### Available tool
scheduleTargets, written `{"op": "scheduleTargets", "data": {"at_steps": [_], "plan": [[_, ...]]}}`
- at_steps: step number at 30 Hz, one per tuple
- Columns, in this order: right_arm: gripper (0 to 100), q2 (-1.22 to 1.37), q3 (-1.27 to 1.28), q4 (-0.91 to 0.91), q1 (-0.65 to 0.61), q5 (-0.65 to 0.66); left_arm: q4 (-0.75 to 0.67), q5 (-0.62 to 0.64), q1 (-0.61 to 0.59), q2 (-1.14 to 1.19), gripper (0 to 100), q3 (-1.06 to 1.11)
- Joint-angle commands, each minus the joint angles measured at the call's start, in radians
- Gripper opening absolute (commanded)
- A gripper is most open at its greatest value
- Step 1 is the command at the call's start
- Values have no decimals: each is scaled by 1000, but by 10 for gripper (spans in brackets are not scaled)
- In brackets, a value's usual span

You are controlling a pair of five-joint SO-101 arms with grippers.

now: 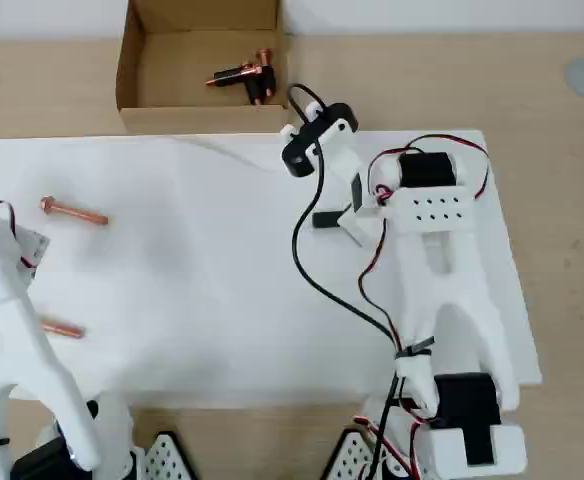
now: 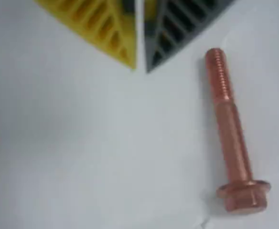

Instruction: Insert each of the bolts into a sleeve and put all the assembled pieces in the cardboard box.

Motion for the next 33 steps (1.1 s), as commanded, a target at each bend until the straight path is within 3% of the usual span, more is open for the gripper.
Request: {"op": "scheduleTargets", "data": {"at_steps": [1,5,10,19,28,33], "plan": [[11,-50,1,6,-13,-2,-17,37,-34,-5,26,80],[11,-50,1,6,-13,-2,-35,133,-95,-4,158,173],[11,-47,1,6,-15,-2,-20,150,-198,-7,315,212],[11,-50,-1,20,-15,-3,6,146,-423,-4,318,233],[11,-50,-4,21,-15,-3,40,-12,-477,7,288,299],[11,-50,-4,21,-15,-3,38,-23,-499,171,237,262]]}}
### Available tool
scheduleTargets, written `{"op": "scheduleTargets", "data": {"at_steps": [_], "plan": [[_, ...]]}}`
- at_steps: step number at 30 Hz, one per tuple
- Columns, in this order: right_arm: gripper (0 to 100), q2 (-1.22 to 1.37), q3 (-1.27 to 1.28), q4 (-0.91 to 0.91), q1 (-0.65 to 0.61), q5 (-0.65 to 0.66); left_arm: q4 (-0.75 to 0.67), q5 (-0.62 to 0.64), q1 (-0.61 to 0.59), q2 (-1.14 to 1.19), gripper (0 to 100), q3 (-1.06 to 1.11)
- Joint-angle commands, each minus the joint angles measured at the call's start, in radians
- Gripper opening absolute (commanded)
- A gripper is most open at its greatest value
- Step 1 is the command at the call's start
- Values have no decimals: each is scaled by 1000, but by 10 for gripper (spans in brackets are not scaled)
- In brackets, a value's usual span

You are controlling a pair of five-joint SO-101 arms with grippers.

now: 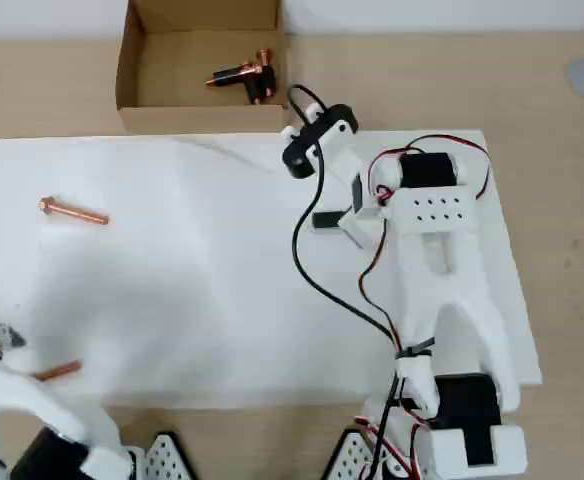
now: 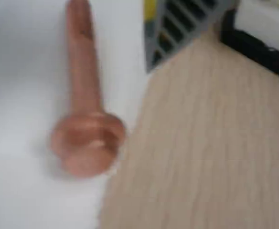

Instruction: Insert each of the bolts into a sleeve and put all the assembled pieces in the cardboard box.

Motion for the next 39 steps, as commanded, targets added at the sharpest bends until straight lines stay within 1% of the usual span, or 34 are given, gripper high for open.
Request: {"op": "scheduleTargets", "data": {"at_steps": [1,7,9,12,17,19,24,28,31,34,37,39], "plan": [[11,-50,-4,5,-15,-3,5,-6,-11,142,241,-57],[11,-50,-4,5,-13,-2,35,35,-20,492,239,-187],[11,-50,-4,5,-13,-2,41,58,-18,542,239,-230],[11,-50,-4,5,-13,-2,37,72,-12,542,239,-262],[11,-45,-4,3,-15,-2,41,64,-6,496,239,-282],[11,-45,-4,3,-15,-2,46,37,15,463,239,-279],[11,-45,-4,2,-15,-2,127,-3,110,344,239,-282],[11,-45,-1,3,-15,-2,132,-28,155,219,239,-282],[11,-47,1,3,-15,-2,132,-37,163,127,242,-281],[11,-47,1,3,-15,-2,132,-94,158,48,240,-265],[11,-47,1,3,-15,-2,118,-103,149,-15,240,-218],[11,-47,1,3,-15,-2,81,-98,121,-53,240,-178]]}}
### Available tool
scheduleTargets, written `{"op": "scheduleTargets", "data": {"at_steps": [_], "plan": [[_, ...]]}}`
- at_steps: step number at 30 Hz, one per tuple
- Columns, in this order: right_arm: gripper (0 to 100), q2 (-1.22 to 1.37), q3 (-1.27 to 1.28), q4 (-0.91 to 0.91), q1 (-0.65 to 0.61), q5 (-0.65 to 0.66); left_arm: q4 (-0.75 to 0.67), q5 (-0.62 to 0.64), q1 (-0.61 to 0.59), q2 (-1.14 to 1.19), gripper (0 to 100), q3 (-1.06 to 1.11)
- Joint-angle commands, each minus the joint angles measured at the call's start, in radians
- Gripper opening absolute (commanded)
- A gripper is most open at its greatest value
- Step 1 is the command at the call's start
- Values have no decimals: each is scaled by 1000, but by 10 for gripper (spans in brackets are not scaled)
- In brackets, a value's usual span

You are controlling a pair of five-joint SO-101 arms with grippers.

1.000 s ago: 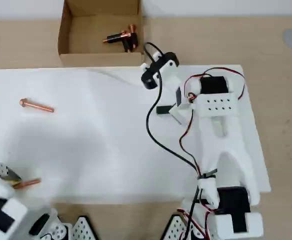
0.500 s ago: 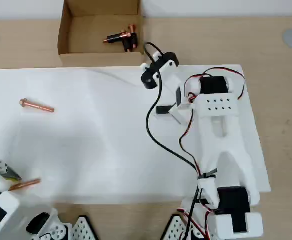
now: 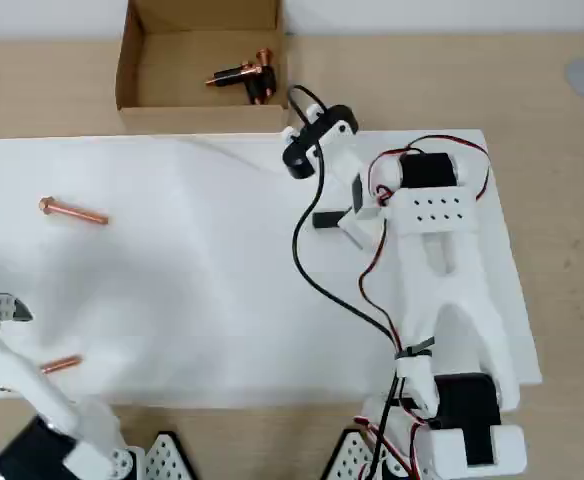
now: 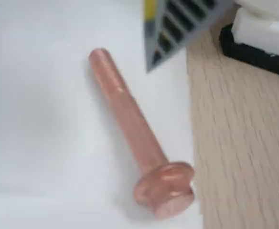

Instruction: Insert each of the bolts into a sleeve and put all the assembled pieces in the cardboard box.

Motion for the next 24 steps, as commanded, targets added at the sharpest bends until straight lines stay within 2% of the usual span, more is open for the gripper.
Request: {"op": "scheduleTargets", "data": {"at_steps": [1,5,14,24], "plan": [[11,-45,-2,3,-15,-2,-63,-2,-51,-88,240,48],[11,-45,-2,3,-15,-2,-126,-9,-98,-162,240,143],[11,-45,-2,3,-15,-2,-235,-12,-101,-323,239,308],[11,-44,-2,5,-15,-2,-347,-112,-164,-395,238,428]]}}
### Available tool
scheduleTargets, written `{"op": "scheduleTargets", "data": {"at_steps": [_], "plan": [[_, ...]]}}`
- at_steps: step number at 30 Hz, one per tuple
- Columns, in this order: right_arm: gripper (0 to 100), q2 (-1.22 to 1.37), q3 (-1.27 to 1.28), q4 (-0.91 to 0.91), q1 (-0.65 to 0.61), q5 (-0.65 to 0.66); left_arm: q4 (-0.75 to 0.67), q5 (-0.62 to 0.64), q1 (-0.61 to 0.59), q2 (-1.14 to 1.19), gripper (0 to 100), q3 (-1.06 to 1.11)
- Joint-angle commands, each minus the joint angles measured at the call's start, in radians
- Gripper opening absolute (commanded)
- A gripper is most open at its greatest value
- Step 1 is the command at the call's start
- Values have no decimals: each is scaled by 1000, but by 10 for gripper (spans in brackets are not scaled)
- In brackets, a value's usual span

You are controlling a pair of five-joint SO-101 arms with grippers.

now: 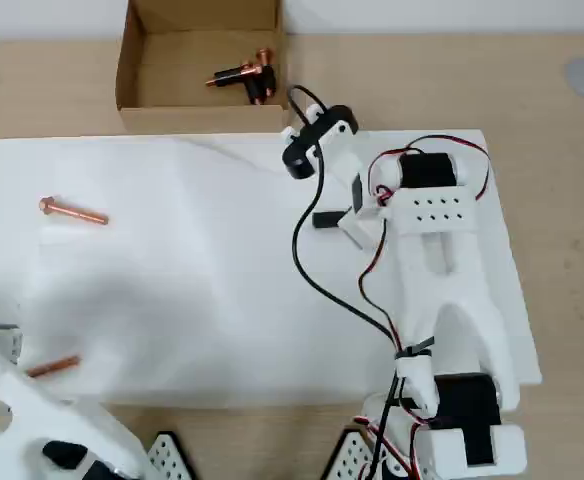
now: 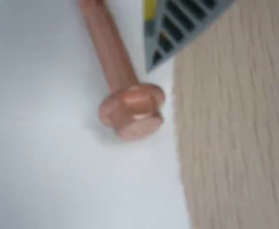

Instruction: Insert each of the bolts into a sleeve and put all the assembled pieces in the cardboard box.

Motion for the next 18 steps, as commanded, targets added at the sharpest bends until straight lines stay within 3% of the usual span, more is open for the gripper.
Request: {"op": "scheduleTargets", "data": {"at_steps": [1,10,18], "plan": [[11,-44,-2,5,-15,-2,-21,-35,-41,-24,238,-2],[11,-44,-2,5,-15,-2,-83,-61,-77,-22,238,60],[11,-44,-2,5,-15,-3,-84,-43,-38,-15,238,58]]}}
